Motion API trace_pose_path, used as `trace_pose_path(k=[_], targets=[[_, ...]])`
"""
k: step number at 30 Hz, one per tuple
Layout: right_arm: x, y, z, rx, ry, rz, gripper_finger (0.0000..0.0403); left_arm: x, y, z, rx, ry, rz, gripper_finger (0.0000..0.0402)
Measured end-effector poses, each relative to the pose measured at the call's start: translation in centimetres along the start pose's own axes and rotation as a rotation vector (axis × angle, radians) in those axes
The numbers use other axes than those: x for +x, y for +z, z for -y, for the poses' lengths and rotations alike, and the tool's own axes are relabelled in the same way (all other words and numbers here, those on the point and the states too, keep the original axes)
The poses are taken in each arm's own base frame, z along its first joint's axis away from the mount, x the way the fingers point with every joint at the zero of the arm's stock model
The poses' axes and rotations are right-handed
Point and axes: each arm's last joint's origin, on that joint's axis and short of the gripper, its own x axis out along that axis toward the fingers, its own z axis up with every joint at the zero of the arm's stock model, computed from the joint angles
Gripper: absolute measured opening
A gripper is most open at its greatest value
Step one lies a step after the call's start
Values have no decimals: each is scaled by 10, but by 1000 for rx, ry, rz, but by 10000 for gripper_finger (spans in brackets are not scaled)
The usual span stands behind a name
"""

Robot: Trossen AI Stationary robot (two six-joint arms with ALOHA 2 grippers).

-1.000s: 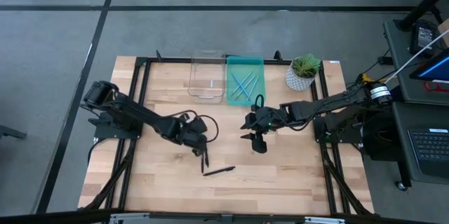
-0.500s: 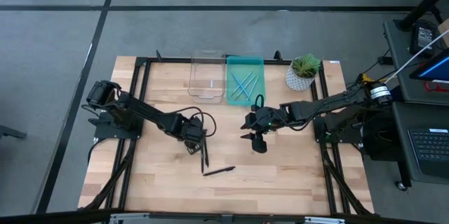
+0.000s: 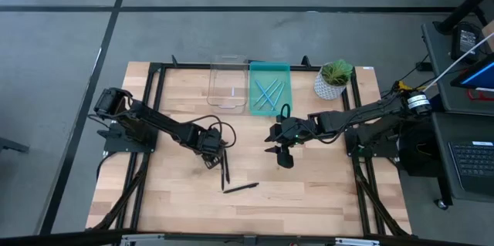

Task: Sort pens & pencils
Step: Put the black pen into the transparent bin

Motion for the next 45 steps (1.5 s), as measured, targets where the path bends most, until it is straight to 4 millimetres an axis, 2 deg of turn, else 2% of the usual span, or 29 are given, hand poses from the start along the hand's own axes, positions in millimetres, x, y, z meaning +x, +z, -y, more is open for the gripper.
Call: trace_pose_path(k=[4, 11, 19, 24, 34, 40, 45], targets=[[0, 0, 0, 0, 0, 1, 180, 0, 0, 0, -4, -1, 1, 119], [0, 0, 0, 2, 1, 1, 180, 1, 2, 0, -47, -14, 13, 19], [0, 0, 0, -4, 1, 1, 180, 1, 2, 2, -228, -51, -9, 18], [0, 0, 0, -2, 0, 1, 180, -8, 3, 1, -254, -97, 6, 18], [0, 0, 0, -1, 0, 1, 180, -43, 6, -3, -269, -194, 127, 18], [0, 0, 0, -2, 0, 1, 180, -69, 9, -7, -209, -311, 231, 18], [0, 0, 0, 4, 0, 1, 180, -94, 23, -25, -279, -354, 398, 18]])
